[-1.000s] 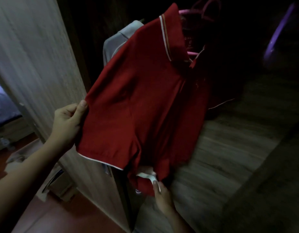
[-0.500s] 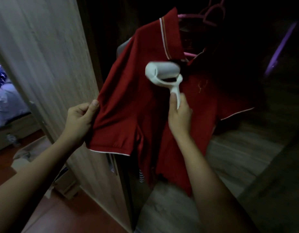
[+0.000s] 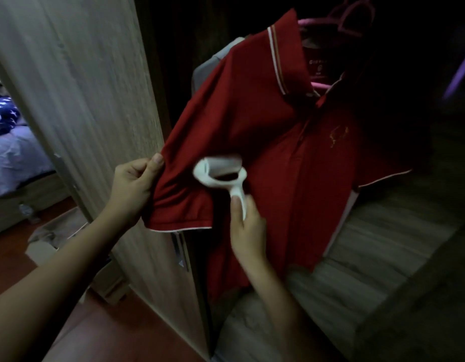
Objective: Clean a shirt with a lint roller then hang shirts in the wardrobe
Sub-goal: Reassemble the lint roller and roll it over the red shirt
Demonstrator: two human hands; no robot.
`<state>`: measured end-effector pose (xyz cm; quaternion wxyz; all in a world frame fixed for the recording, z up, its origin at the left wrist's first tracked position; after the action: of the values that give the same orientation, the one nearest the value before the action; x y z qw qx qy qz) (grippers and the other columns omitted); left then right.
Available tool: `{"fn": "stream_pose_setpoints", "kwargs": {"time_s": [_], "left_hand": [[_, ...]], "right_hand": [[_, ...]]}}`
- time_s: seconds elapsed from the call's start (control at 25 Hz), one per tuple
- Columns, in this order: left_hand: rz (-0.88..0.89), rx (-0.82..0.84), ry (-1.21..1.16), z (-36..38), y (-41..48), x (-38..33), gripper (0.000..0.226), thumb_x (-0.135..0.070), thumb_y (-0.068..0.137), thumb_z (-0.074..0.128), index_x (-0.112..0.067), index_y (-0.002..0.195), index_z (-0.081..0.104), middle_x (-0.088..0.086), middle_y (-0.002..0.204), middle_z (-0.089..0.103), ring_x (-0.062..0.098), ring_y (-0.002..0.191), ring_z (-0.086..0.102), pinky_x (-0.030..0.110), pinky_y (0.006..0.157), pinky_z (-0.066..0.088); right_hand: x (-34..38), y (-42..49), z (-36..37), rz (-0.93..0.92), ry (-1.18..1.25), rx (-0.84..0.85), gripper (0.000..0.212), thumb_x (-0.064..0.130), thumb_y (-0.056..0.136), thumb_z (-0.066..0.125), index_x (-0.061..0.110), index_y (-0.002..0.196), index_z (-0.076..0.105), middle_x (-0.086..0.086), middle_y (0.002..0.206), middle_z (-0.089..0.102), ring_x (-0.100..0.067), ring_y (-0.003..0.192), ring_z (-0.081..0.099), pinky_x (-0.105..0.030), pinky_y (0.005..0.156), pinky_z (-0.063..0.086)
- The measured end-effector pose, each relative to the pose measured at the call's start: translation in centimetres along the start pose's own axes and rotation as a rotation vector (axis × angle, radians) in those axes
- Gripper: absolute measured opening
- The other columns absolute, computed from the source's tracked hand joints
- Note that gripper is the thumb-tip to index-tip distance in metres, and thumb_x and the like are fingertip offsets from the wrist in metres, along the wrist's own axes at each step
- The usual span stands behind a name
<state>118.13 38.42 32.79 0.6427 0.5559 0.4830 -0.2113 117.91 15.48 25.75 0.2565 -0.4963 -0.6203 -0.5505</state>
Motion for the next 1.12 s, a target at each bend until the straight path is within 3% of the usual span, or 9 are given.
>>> {"fn": "stream_pose_setpoints", "kwargs": {"time_s": [0.16,0.28,0.36,0.44,0.6,0.76,0.88,1.04,1.12], "left_hand": [[0.037,0.013,0.006,0.0,-0.2,-0.3,0.078,-0.058,0.075,0.056,0.020,0.070,0.051,0.003,0.054,0.047,0.007,0.049,0.040,0.018,0.044,0.032],[0.031,0.030,-0.005,0.2,-0.3,-0.5,0.072,-0.060,0.078,0.058,0.010,0.063,0.053,-0.002,0.051,0.047,0.002,0.047,0.039,0.017,0.043,0.032],[0.028,0.019,0.022,0.3,-0.3,-0.5,0.053,-0.050,0.085,0.057,-0.006,0.055,0.053,-0.012,0.043,0.047,-0.003,0.043,0.037,0.014,0.041,0.031],[0.034,0.014,0.027,0.2,-0.3,-0.4,0.058,-0.050,0.085,0.056,0.000,0.058,0.052,-0.013,0.043,0.050,-0.002,0.042,0.039,0.014,0.041,0.033],[0.015,0.024,0.039,0.0,-0.2,-0.3,0.063,-0.056,0.078,0.054,0.005,0.067,0.057,-0.011,0.048,0.055,0.000,0.046,0.045,0.014,0.043,0.037],[0.024,0.010,0.058,0.1,-0.4,-0.4,0.068,-0.056,0.079,0.052,0.011,0.068,0.055,-0.002,0.054,0.052,0.005,0.048,0.042,0.017,0.045,0.035],[0.028,-0.008,0.068,0.0,-0.4,-0.5,0.073,-0.055,0.079,0.052,0.017,0.069,0.051,0.012,0.062,0.046,0.015,0.052,0.039,0.020,0.045,0.032],[0.033,-0.006,0.083,0.1,-0.3,-0.5,0.076,-0.056,0.079,0.051,0.019,0.068,0.048,0.015,0.064,0.044,0.017,0.052,0.036,0.021,0.045,0.029],[0.039,-0.011,0.088,-0.1,-0.2,-0.3,0.076,-0.056,0.079,0.051,0.019,0.067,0.047,0.015,0.064,0.043,0.016,0.052,0.035,0.022,0.045,0.028]], "right_hand": [[5.0,4.7,-3.1,-0.112,0.061,-0.142,0.025,0.035,0.096,0.040,0.018,0.079,0.047,0.005,0.050,0.045,-0.002,0.046,0.050,-0.020,0.043,0.029],[3.6,1.6,-0.4,-0.073,0.036,-0.068,0.038,0.051,0.091,0.035,0.017,0.085,0.052,-0.006,0.063,0.061,-0.019,0.058,0.058,-0.035,0.051,0.036],[1.6,-2.4,1.9,-0.013,0.078,0.027,0.042,0.058,0.087,0.030,0.022,0.084,0.051,0.004,0.058,0.055,-0.015,0.055,0.057,-0.028,0.049,0.034],[0.3,-3.6,2.1,0.037,0.097,0.050,0.044,0.060,0.085,0.028,0.023,0.082,0.051,0.008,0.054,0.050,-0.013,0.051,0.055,-0.025,0.049,0.032],[1.2,3.9,-3.4,-0.057,-0.026,-0.227,0.038,0.041,0.092,0.039,0.008,0.090,0.057,-0.019,0.073,0.066,-0.038,0.069,0.061,-0.035,0.054,0.027],[0.2,7.5,-6.5,-0.178,-0.152,-0.281,0.035,0.035,0.096,0.042,0.002,0.094,0.054,-0.011,0.065,0.061,-0.032,0.059,0.061,-0.023,0.046,0.026],[-6.3,4.3,-4.4,-0.135,-0.286,-0.202,0.056,0.052,0.089,0.030,0.003,0.100,0.055,-0.019,0.069,0.066,-0.035,0.059,0.063,-0.026,0.051,0.032],[-18.1,-1.4,0.3,0.203,-0.549,0.094,0.083,0.071,0.081,0.010,0.009,0.111,0.056,-0.021,0.082,0.070,-0.039,0.075,0.068,-0.039,0.059,0.048],[-22.6,-3.7,1.8,0.346,-0.707,0.272,0.070,0.066,0.088,0.019,0.015,0.118,0.055,-0.016,0.097,0.070,-0.035,0.090,0.067,-0.038,0.072,0.051]]}}
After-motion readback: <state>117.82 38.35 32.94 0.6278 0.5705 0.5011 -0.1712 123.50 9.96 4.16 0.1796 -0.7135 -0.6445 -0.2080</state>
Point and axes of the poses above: each hand's wrist, its own y-axis towards the middle knuckle, its own z-axis out of the palm, x = y × z, the point moved 8 cm from there along y, towards the middle knuckle
